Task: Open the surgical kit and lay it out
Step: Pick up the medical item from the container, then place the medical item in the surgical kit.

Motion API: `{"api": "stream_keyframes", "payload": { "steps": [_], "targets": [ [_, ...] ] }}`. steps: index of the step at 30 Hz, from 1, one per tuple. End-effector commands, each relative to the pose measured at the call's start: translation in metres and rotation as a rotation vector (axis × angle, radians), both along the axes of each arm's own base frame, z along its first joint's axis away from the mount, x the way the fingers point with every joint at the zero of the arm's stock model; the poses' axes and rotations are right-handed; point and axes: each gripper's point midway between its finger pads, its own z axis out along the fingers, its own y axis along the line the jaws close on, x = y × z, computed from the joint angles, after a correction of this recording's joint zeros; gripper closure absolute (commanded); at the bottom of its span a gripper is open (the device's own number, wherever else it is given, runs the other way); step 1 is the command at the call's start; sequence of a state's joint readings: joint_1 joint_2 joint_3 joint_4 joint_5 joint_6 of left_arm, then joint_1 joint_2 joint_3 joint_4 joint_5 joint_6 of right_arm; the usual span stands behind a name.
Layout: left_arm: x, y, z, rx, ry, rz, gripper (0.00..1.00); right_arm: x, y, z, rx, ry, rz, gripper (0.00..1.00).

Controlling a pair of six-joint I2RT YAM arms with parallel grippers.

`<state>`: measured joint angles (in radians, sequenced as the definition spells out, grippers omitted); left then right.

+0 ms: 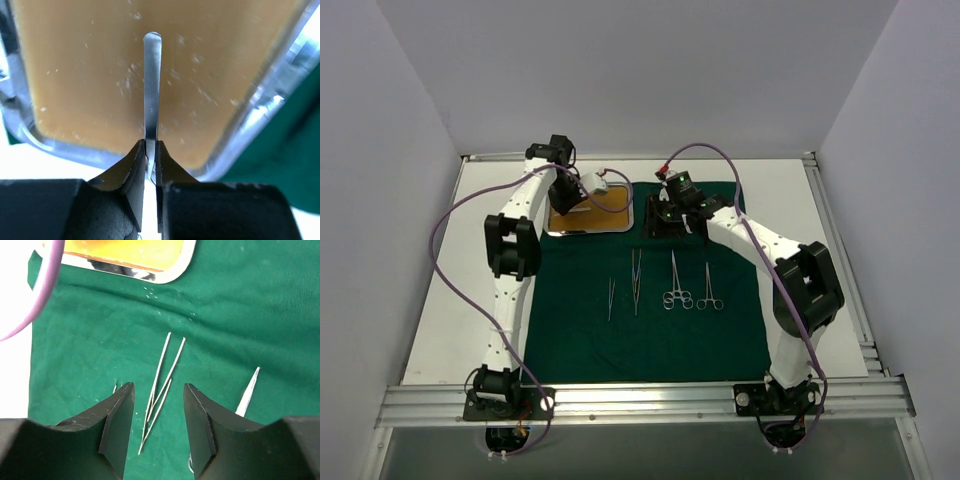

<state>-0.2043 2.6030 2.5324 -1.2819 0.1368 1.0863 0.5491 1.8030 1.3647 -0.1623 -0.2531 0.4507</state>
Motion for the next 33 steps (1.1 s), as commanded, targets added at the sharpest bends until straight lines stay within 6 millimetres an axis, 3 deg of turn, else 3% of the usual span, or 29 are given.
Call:
{"api": "stream_keyframes", "payload": {
  "steps": [1, 4, 6, 7, 8, 10, 12, 13, 14, 16, 18, 20, 24, 25, 27, 28, 32, 33],
  "targets": [
    [-0.024, -0.012, 0.075, -0.032, -0.045, -0.109, 0.98, 0.017, 0.005, 0.058, 0.043, -0.154, 0.081, 0.60],
    [-0.057, -0.024, 0.104, -0.013, -0.007, -0.236, 0.98, 0.034, -0.007, 0.087, 0.070, -0.217, 0.119, 0.59],
    [-0.087, -0.026, 0.124, 0.020, 0.038, -0.342, 0.98, 0.049, -0.025, 0.095, 0.061, -0.233, 0.102, 0.59],
    [-0.090, -0.030, 0.131, 0.038, 0.026, -0.363, 0.98, 0.051, -0.029, 0.101, 0.052, -0.239, 0.110, 0.58],
    [-0.106, -0.038, 0.137, 0.059, 0.035, -0.422, 0.98, 0.052, -0.031, 0.103, 0.035, -0.250, 0.121, 0.58],
    [-0.125, -0.042, 0.150, 0.090, 0.027, -0.482, 0.98, 0.046, -0.023, 0.106, 0.023, -0.290, 0.210, 0.58],
    [-0.142, -0.055, 0.146, 0.071, 0.062, -0.508, 0.98, 0.028, -0.002, 0.112, 0.131, -0.289, 0.329, 0.58],
    [-0.147, -0.066, 0.149, 0.015, 0.063, -0.507, 0.98, 0.029, 0.003, 0.128, 0.194, -0.347, 0.346, 0.58],
    [-0.152, -0.073, 0.154, -0.025, 0.060, -0.475, 0.98, 0.022, 0.001, 0.114, 0.226, -0.311, 0.345, 0.58],
    [-0.160, -0.087, 0.160, -0.111, 0.069, -0.454, 0.98, 0.028, -0.011, 0.117, 0.250, -0.324, 0.284, 0.58],
    [-0.173, -0.094, 0.160, -0.124, 0.091, -0.461, 0.98, 0.030, -0.025, 0.100, 0.173, -0.285, 0.250, 0.58],
    [-0.185, -0.100, 0.163, -0.120, 0.093, -0.496, 0.98, 0.029, -0.026, 0.098, 0.139, -0.270, 0.272, 0.58],
    [-0.215, -0.119, 0.160, -0.094, 0.089, -0.632, 0.98, 0.019, -0.011, 0.109, 0.142, -0.286, 0.350, 0.58],
    [-0.230, -0.124, 0.149, -0.071, 0.122, -0.680, 0.97, 0.014, -0.007, 0.109, 0.143, -0.286, 0.371, 0.58],
    [-0.233, -0.129, 0.150, -0.042, 0.065, -0.742, 0.98, 0.005, 0.003, 0.106, 0.153, -0.274, 0.413, 0.57],
    [-0.244, -0.131, 0.143, -0.023, 0.076, -0.778, 0.98, -0.003, 0.009, 0.103, 0.169, -0.249, 0.441, 0.57],
    [-0.245, -0.137, 0.136, 0.000, 0.061, -0.804, 0.98, -0.031, 0.031, 0.077, 0.126, -0.162, 0.541, 0.57],
    [-0.244, -0.141, 0.136, -0.006, 0.064, -0.796, 0.98, -0.054, 0.048, 0.062, 0.140, -0.114, 0.612, 0.58]
  ]
}}
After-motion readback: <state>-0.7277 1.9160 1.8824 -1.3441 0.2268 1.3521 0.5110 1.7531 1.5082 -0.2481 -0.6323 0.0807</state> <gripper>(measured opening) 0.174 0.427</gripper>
